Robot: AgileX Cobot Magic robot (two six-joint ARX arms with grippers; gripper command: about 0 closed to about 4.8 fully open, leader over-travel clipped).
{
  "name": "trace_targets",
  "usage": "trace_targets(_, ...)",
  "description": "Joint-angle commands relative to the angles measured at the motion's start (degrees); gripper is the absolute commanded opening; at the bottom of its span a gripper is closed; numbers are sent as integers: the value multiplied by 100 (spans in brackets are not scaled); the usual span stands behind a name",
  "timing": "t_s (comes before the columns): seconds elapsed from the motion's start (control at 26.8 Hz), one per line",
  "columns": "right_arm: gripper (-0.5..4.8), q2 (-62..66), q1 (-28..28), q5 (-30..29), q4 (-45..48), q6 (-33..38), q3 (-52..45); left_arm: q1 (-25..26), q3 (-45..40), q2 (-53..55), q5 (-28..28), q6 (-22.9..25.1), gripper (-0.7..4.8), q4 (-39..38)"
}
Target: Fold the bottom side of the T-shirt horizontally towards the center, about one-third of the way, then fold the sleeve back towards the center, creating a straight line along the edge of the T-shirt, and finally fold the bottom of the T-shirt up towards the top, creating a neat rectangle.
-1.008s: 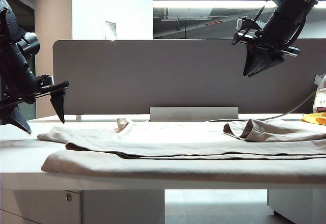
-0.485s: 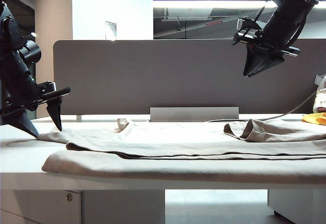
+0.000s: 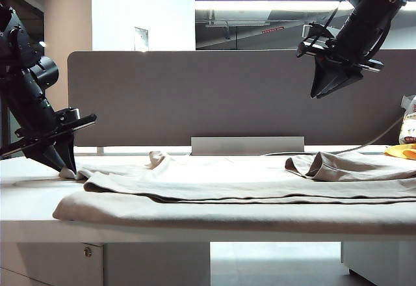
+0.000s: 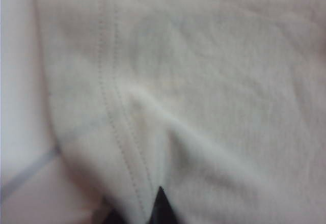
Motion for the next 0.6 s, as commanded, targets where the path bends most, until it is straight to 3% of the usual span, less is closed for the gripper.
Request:
trace_targets(0.04,59,-33,-2,-13,59,22,20,-22,-33,15,164,136,5,-59)
trace_targets(0.19,58,-33,-2,-13,44,22,17,-59,-28,0,584,72,-6,184)
trace_targets(0.6,58,-33,-4,-13,-59,20,17,-463,31,-57,581,103,-6,623)
